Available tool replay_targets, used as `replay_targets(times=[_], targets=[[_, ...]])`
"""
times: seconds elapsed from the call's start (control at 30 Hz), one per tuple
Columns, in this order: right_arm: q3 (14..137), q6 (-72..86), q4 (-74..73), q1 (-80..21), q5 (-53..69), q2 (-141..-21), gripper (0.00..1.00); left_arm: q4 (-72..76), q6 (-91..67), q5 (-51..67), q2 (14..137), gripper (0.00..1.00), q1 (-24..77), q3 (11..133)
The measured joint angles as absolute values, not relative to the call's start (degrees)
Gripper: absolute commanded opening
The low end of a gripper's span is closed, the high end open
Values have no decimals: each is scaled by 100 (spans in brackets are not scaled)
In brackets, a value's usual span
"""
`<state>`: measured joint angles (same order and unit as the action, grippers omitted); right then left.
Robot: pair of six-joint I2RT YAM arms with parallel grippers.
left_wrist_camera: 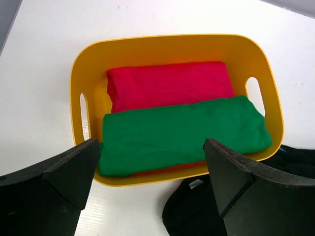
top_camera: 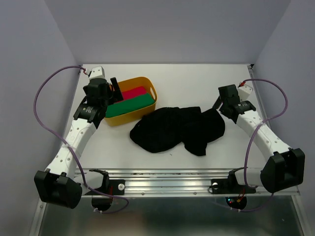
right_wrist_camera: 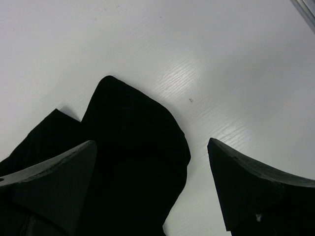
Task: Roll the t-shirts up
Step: Move the bin to the corner of the board.
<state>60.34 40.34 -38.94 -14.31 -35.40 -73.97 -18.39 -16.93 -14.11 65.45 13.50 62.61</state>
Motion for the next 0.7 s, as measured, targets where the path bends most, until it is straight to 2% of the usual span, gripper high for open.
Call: replay_targets(times=[0.4, 0.7], targets=[[5577, 3769, -3417, -1431, -2875, -6956, 100, -1841, -1527, -849, 6545, 99, 1446, 6261], [5341, 3459, -2950, -1431, -2458, -6423, 100, -1909, -1485, -913, 7011, 98, 2853, 6584]])
